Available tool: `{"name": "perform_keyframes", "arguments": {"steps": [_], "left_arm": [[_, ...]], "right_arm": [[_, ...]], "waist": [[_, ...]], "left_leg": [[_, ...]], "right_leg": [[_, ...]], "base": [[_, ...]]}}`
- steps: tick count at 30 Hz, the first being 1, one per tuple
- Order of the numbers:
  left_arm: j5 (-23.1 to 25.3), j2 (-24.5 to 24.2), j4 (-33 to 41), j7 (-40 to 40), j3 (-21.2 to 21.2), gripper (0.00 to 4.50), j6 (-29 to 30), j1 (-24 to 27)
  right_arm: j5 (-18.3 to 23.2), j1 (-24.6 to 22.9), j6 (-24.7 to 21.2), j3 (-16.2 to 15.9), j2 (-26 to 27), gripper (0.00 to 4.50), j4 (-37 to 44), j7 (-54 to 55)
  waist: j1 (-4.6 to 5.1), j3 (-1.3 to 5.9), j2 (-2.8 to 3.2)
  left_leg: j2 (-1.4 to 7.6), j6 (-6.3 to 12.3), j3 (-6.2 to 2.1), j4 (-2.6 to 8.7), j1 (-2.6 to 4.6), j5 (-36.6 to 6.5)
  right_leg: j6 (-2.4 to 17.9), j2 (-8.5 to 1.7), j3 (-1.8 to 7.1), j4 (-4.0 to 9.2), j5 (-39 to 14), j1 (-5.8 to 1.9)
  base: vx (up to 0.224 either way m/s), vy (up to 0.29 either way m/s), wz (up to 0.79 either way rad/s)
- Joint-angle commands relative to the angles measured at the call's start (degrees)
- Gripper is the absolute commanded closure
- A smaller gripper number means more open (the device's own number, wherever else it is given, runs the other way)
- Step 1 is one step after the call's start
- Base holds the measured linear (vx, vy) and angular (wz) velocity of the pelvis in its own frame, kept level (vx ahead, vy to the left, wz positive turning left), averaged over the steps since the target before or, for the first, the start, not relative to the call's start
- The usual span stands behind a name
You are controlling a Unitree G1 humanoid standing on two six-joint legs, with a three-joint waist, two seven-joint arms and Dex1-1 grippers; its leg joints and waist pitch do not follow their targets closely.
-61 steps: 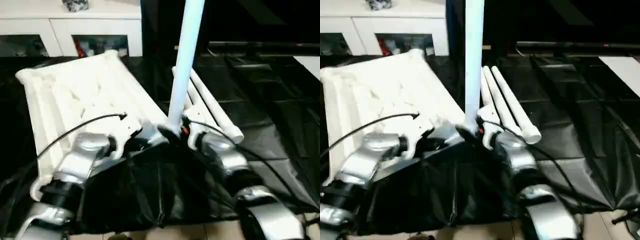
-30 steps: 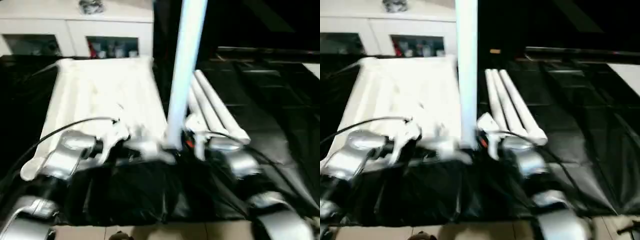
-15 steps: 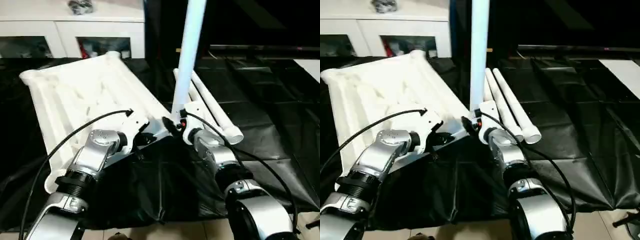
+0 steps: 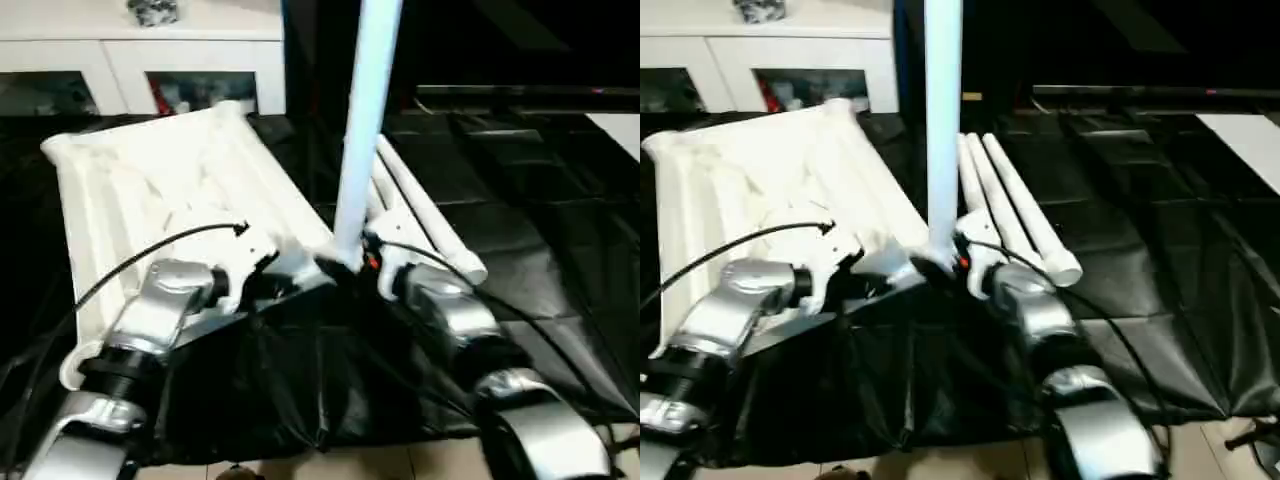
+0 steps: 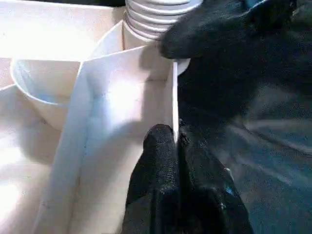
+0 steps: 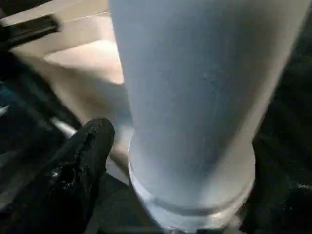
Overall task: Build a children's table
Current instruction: Rotate leg to tighten
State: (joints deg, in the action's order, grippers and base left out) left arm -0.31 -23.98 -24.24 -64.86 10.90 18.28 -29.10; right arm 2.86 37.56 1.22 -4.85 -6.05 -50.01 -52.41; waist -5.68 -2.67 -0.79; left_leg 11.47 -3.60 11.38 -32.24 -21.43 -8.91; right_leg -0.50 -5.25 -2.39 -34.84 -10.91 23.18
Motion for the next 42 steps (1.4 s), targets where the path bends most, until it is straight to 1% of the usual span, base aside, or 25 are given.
{"name": "perform_keyframes", "arguments": {"steps": [1,2,3,4,6,7,8,11,14,18,21,22,23,24,25,26,28,29,30,32,33,35,38,40,42], "left_arm": [[-2.00,1.19,1.98,-3.24,2.06,4.50,-2.28,-0.77],[-2.03,0.40,1.40,-4.66,2.20,4.50,-3.24,-0.81],[-2.03,0.40,1.40,-4.66,2.20,4.50,-3.24,-0.81],[-2.20,-0.39,0.96,-6.22,2.29,4.50,-3.84,-0.87],[-2.40,-1.54,0.41,-8.73,2.47,4.50,-4.89,-0.98],[-2.51,-1.89,0.21,-9.46,2.57,4.50,-5.12,-1.06],[-2.59,-2.36,0.06,-10.20,2.80,4.50,-5.53,-1.12],[-2.78,-3.25,-0.17,-12.03,3.12,4.50,-6.06,-1.13],[-2.83,-3.86,-0.09,-13.17,3.14,4.50,-6.23,-0.88],[-2.74,-3.81,-0.55,-12.67,2.84,4.50,-6.44,-0.85],[-0.67,-1.97,-2.49,-5.88,2.30,4.50,-5.70,-1.72],[-0.37,-1.18,-2.93,-3.90,1.87,4.50,-5.21,-2.08],[0.08,-0.25,-3.28,-1.47,1.40,4.50,-4.26,-2.53],[0.76,1.00,-3.63,1.84,0.83,4.50,-3.03,-3.11],[1.43,2.24,-3.82,5.29,0.23,4.50,-1.84,-3.63],[2.01,3.86,-3.86,9.55,-0.67,4.50,0.13,-4.21],[2.10,5.14,-3.33,12.08,-1.34,4.50,1.92,-4.42],[2.21,7.02,-2.47,15.77,-2.29,4.50,4.01,-4.61],[2.32,8.24,-1.89,18.18,-2.84,4.50,5.10,-4.67],[2.65,9.97,-0.25,21.16,-3.04,4.50,6.21,-4.19],[2.95,10.63,0.53,21.94,-2.87,4.50,6.41,-3.87],[2.76,12.08,2.21,22.51,-2.68,4.50,6.86,-3.07],[3.08,11.93,4.97,20.64,-0.60,4.50,6.51,-1.41],[2.62,11.17,6.01,19.34,0.05,4.50,6.54,-0.59],[2.66,10.55,6.57,18.68,0.51,4.50,6.14,-0.14]], "right_arm": [[0.70,-1.50,-1.02,-4.30,1.25,0.45,1.96,-7.32],[1.34,-1.97,-1.98,-4.70,0.32,0.70,3.23,-10.26],[1.34,-1.97,-1.98,-4.70,0.32,0.78,3.23,-10.26],[1.67,-2.37,-2.56,-5.37,-0.73,0.78,4.42,-13.27],[1.83,-2.95,-3.47,-6.77,-2.35,0.94,6.21,-17.95],[1.63,-3.13,-3.66,-7.34,-2.87,1.17,6.82,-19.22],[1.37,-3.27,-4.07,-8.06,-3.40,1.21,7.43,-20.70],[0.49,-3.65,-4.41,-9.51,-4.41,1.37,8.79,-23.08],[0.28,-4.08,-4.88,-10.46,-4.56,1.63,9.60,-23.96],[0.63,-4.74,-6.06,-10.31,-3.91,1.69,10.61,-22.83],[-0.24,-4.73,-5.89,-7.88,-0.95,1.72,8.76,-13.14],[-1.16,-4.28,-5.24,-7.20,-0.04,1.72,7.35,-8.71],[-1.93,-3.61,-5.12,-6.28,1.08,1.73,5.61,-3.46],[-2.61,-2.69,-5.32,-4.90,2.63,1.73,3.31,3.30],[-2.45,-1.84,-5.88,-3.43,4.09,1.73,1.51,8.44],[-1.82,-0.86,-6.81,-1.60,5.75,1.74,-0.36,13.87],[-1.29,-0.08,-7.35,-0.09,7.03,1.75,-1.80,18.57],[-0.56,0.83,-7.69,1.65,8.64,1.75,-3.51,23.90],[-0.08,1.33,-7.65,2.61,9.63,1.75,-4.46,26.66],[0.71,1.73,-5.84,3.61,11.39,1.75,-5.51,28.48],[0.72,1.92,-4.69,3.94,12.12,1.41,-5.97,28.97],[0.95,2.43,-2.98,4.87,13.29,1.06,-6.71,29.99],[1.08,2.99,-1.59,5.16,13.15,0.88,-6.58,28.78],[1.02,3.15,-0.08,5.15,12.23,0.67,-6.30,27.74],[1.04,3.25,0.99,5.29,11.71,0.53,-6.39,26.79]], "waist": [[-0.40,3.39,0.70],[-0.54,3.35,0.46],[-0.78,3.33,0.50],[-1.14,3.30,0.28],[-1.39,3.22,0.29],[-1.54,3.25,0.34],[-1.60,3.23,0.08],[-2.15,3.23,0.11],[-2.29,3.28,0.04],[-2.28,3.34,0.06],[-2.10,3.15,0.04],[-2.05,3.11,0.02],[-1.97,3.06,-0.02],[-1.61,2.75,0.02],[-1.24,2.76,0.13],[-0.63,2.76,-0.04],[-0.32,2.79,-0.02],[-0.24,2.79,-0.01],[-0.07,2.91,0.25],[0.07,3.05,0.11],[0.01,3.13,-0.05],[-0.04,3.31,-0.07],[0.22,3.59,-0.25],[0.29,3.78,-0.32],[0.31,3.86,-0.32]], "left_leg": [[1.88,0.79,-0.64,3.73,1.12,-16.75],[1.97,0.81,-0.57,3.76,1.19,-16.88],[1.95,0.86,-0.63,3.76,1.22,-17.04],[2.00,0.66,-0.65,3.84,1.25,-17.22],[2.04,0.60,-0.60,3.88,1.30,-17.78],[2.07,0.25,-0.60,3.90,1.32,-18.11],[2.09,0.17,-0.62,3.93,1.31,-18.06],[2.14,-0.06,-0.64,3.93,1.41,-17.86],[2.09,-0.35,-0.65,3.92,1.40,-17.40],[2.05,-0.40,-0.65,3.88,1.32,-16.74],[1.94,-1.14,-0.74,4.05,1.24,-17.51],[1.94,-1.62,-0.77,4.14,1.54,-19.13],[1.96,-1.90,-0.81,4.18,1.56,-19.50],[1.88,-2.84,-0.96,4.42,1.58,-20.94],[1.85,-4.06,-1.27,4.51,1.90,-22.59],[1.75,-4.64,-1.40,4.50,2.01,-23.56],[1.68,-4.07,-1.48,4.40,2.01,-24.02],[1.71,-3.87,-1.47,4.41,1.85,-23.91],[1.73,-3.91,-1.41,4.43,1.85,-23.59],[1.65,-3.63,-1.34,4.35,1.70,-23.02],[1.61,-2.99,-1.19,4.23,1.56,-21.98],[1.68,-2.21,-1.16,4.22,1.12,-19.39],[1.52,-0.69,-1.01,3.89,0.59,-14.99],[1.43,0.43,-0.77,3.49,0.72,-12.41],[1.36,1.61,-0.68,3.28,0.56,-10.78]], "right_leg": [[14.17,-2.36,1.67,3.60,-7.24,-2.19],[14.15,-2.38,1.71,3.67,-7.55,-2.12],[13.94,-2.38,1.71,3.66,-7.94,-2.18],[13.82,-2.51,1.70,3.65,-9.04,-2.12],[13.30,-2.52,1.75,3.81,-10.58,-2.03],[13.29,-2.66,1.81,3.79,-11.04,-1.97],[13.23,-2.68,1.80,3.82,-11.25,-2.00],[12.85,-2.84,1.87,3.83,-12.16,-1.88],[12.80,-2.80,1.86,3.71,-11.69,-1.92],[13.06,-2.75,1.82,3.54,-10.47,-1.95],[12.75,-2.88,1.88,3.72,-11.95,-1.89],[12.09,-2.93,1.90,4.05,-14.72,-1.72],[11.76,-3.06,1.98,4.18,-15.83,-1.67],[10.97,-3.20,2.07,4.55,-19.17,-1.44],[10.15,-3.40,2.02,4.78,-23.03,-1.34],[9.38,-3.38,1.95,5.04,-25.39,-1.23],[8.47,-3.39,1.93,5.44,-26.71,-1.13],[8.36,-3.36,1.95,5.45,-26.29,-1.20],[8.54,-3.19,2.03,5.38,-24.38,-1.06],[9.03,-2.98,1.90,5.16,-21.73,-1.20],[9.13,-2.88,1.93,5.07,-19.76,-1.29],[9.64,-2.84,1.89,4.58,-15.76,-1.70],[10.87,-2.57,1.73,3.72,-8.58,-2.30],[12.01,-2.42,1.71,3.30,-4.24,-2.34],[12.86,-2.45,1.68,3.04,-1.45,-2.55]], "base": [[0.000,0.000,0.00],[0.000,0.000,0.00],[0.000,0.000,0.00],[0.000,0.000,0.00],[0.000,0.000,0.00],[0.000,0.000,0.00],[0.000,0.000,0.00],[0.000,0.000,0.00],[0.000,0.000,0.00],[0.000,0.000,0.00],[0.000,0.000,0.00],[0.000,0.000,0.00],[0.000,0.000,0.00],[0.000,0.000,0.00],[0.000,0.000,0.00],[-0.050,-0.004,-0.03],[0.000,0.000,0.00],[0.000,0.000,0.00],[0.000,0.000,0.00],[0.000,0.000,0.00],[0.000,0.000,0.00],[0.000,0.000,0.00],[0.000,0.000,0.00],[0.000,0.000,0.00],[0.000,0.000,0.00]]}}
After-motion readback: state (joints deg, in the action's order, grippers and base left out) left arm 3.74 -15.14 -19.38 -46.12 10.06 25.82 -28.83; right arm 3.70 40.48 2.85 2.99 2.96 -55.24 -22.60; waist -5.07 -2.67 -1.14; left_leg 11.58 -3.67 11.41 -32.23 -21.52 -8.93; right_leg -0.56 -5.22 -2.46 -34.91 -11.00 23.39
